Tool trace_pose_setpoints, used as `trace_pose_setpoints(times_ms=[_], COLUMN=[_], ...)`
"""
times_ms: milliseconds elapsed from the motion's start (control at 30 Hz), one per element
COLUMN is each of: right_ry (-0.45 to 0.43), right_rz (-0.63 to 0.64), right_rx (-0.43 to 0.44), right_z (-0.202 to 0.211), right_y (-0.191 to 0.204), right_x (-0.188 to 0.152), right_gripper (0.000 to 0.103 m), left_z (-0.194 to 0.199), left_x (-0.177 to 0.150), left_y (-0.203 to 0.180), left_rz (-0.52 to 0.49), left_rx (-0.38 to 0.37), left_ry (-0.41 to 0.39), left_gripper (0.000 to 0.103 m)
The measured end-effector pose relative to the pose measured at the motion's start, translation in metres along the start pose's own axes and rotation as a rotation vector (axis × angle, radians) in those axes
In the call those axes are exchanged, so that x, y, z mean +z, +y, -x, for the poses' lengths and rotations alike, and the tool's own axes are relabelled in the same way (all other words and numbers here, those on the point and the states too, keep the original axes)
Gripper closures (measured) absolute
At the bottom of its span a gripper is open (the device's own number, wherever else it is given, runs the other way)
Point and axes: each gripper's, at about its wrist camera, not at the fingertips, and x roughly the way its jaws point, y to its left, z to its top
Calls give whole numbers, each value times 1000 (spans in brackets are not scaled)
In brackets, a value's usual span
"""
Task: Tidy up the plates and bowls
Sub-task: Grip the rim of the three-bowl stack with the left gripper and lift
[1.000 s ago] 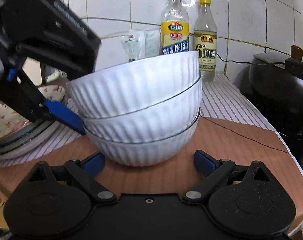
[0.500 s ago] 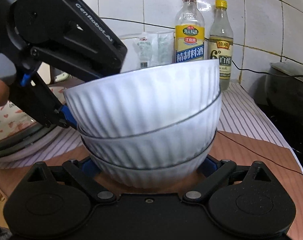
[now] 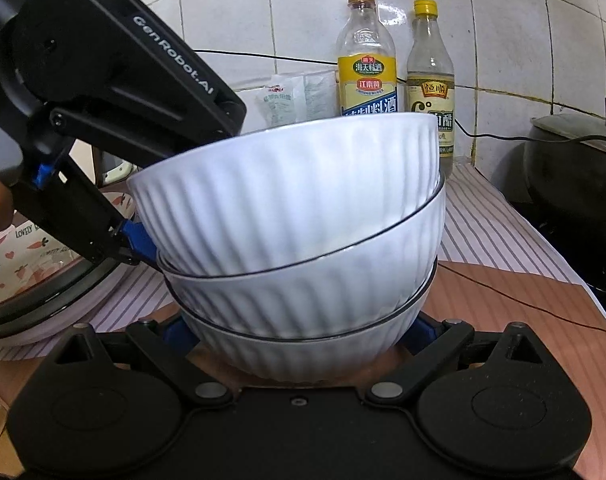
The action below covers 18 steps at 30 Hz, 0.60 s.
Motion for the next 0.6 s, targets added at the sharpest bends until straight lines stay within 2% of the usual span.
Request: trace_pose_setpoints(times_ms=[133, 367, 600], right_ry=[10, 12, -9], right_rz=[6, -24, 22], right_rx=[-4, -13, -16], right_z=[0, 5, 21], right_y=[1, 3, 17], right_x=[1, 2, 7], right_gripper=[3, 4, 4], left_z=[2, 8, 32], left_x=[-2, -10, -15], left_y=[0, -16, -12], left_rz=[-25, -135, -132], left_rx=[-2, 40, 31], left_ry=[-9, -39, -49], left_gripper=[65, 65, 65])
